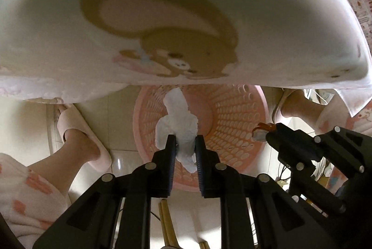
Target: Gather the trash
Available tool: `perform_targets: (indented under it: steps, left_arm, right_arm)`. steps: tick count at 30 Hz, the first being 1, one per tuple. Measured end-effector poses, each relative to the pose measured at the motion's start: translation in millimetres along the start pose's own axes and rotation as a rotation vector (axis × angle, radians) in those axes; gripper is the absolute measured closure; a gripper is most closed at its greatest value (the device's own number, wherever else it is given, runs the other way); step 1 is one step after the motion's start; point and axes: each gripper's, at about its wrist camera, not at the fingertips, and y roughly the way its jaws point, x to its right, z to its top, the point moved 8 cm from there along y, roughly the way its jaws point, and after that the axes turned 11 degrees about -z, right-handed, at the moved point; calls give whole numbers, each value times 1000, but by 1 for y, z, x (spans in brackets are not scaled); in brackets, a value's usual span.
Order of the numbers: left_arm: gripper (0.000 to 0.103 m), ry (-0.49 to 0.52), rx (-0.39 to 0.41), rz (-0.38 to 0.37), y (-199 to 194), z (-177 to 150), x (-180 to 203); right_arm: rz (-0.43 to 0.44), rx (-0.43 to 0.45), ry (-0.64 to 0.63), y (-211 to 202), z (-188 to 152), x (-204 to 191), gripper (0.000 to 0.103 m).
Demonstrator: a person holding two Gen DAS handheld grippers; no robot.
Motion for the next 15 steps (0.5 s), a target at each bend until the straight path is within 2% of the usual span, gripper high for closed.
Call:
perform_targets:
  steps: [10, 12, 14, 15]
  left_arm:
    - [65, 8, 3, 5, -2, -2, 3]
    - [61, 5, 12, 1, -6, -2, 2]
    - [57, 4, 25, -1, -10, -1, 1]
    - [55, 3, 35, 1, -14, 0, 1]
  right_arm:
    - [-19, -43, -1, 8, 1, -3, 92]
    - [-21, -44, 0, 6, 2, -2, 86]
    - [-21, -33, 8, 4, 2, 2, 70]
    - [-22, -25, 13, 3, 2, 4, 66]
